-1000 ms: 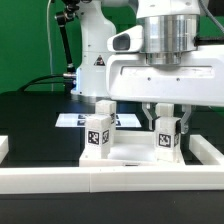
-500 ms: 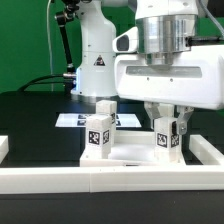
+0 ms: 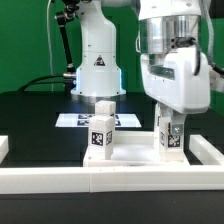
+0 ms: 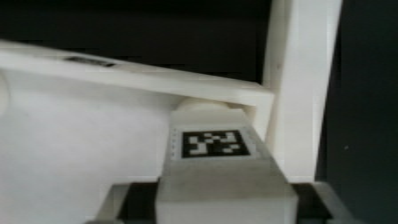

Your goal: Assemble square table

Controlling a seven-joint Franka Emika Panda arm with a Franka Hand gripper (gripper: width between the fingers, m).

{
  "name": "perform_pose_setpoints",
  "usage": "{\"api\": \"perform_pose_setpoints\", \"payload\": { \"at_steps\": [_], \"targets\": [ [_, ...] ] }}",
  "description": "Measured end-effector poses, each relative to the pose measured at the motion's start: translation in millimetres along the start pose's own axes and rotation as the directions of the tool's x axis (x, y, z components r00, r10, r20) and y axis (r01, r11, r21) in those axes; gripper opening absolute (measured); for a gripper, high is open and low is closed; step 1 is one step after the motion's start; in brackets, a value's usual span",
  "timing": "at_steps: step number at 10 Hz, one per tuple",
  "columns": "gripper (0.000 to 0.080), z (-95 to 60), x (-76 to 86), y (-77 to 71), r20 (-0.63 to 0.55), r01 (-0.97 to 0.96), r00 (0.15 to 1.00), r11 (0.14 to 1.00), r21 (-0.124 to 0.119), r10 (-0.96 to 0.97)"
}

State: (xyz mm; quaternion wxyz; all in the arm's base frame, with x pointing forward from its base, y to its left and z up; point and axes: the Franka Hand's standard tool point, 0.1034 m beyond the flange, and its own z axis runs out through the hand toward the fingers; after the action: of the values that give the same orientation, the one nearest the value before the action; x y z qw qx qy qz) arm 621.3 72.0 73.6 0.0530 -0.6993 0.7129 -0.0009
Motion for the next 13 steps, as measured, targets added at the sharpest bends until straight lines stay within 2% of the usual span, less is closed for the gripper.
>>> {"api": "perform_pose_setpoints", "payload": {
  "at_steps": [3, 5, 10, 11, 12, 13],
  "targets": [
    [0.029, 0.5, -8.7, 1.0, 0.001, -0.312, 0.95, 0.95, -0.018, 0.312],
    [0.029, 1.0, -13.0, 0.7, 0.001, -0.433, 0.902, 0.901, -0.019, 0.433],
    [0.029, 1.9, -16.3, 0.3, 0.028, -0.465, 0.884, 0.885, -0.025, 0.466],
    [0.055, 2.3, -16.8, 0.6, 0.029, -0.425, 0.905, 0.905, -0.024, 0.425],
    [0.055, 2.3, -16.7, 0.5, 0.03, -0.395, 0.918, 0.918, -0.023, 0.395],
    [0.0619, 1.7, -15.7, -0.9, 0.032, -0.336, 0.941, 0.942, -0.015, 0.336]
  ]
}}
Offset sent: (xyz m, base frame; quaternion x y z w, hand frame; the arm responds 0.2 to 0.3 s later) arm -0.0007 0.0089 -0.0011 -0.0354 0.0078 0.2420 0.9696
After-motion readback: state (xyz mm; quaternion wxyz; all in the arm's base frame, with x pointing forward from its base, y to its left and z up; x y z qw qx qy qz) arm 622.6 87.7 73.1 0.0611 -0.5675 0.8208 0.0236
